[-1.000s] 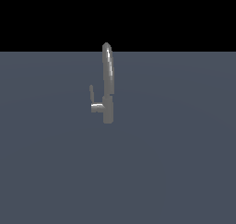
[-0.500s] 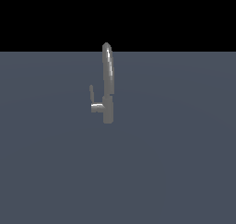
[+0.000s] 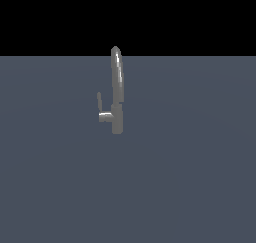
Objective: Turn on the faucet by rotating a designated handle.
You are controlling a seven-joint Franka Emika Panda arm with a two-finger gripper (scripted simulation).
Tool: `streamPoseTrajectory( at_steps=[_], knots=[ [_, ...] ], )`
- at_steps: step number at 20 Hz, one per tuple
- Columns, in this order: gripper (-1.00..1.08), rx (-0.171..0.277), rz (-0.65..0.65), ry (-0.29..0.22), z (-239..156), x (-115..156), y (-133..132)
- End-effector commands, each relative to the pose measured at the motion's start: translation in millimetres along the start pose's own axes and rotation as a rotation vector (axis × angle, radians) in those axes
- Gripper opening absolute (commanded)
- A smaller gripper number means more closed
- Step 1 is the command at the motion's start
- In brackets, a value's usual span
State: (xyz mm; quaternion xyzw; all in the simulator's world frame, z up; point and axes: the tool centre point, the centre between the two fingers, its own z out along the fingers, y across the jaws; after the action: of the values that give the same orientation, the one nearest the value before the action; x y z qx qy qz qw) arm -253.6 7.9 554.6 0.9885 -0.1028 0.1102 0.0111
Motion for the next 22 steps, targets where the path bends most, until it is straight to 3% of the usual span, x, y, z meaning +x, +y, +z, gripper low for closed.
streamPoseTrajectory(
  at_steps=[1, 12, 22],
  knots=[
    [-1.00, -0.008, 0.052, 0.053, -15, 0, -13],
    [-1.00, -0.066, 0.293, 0.293, -58, 0, -95],
    [-1.00, -0.137, 0.480, 0.459, -38, 18, -180]
  ],
)
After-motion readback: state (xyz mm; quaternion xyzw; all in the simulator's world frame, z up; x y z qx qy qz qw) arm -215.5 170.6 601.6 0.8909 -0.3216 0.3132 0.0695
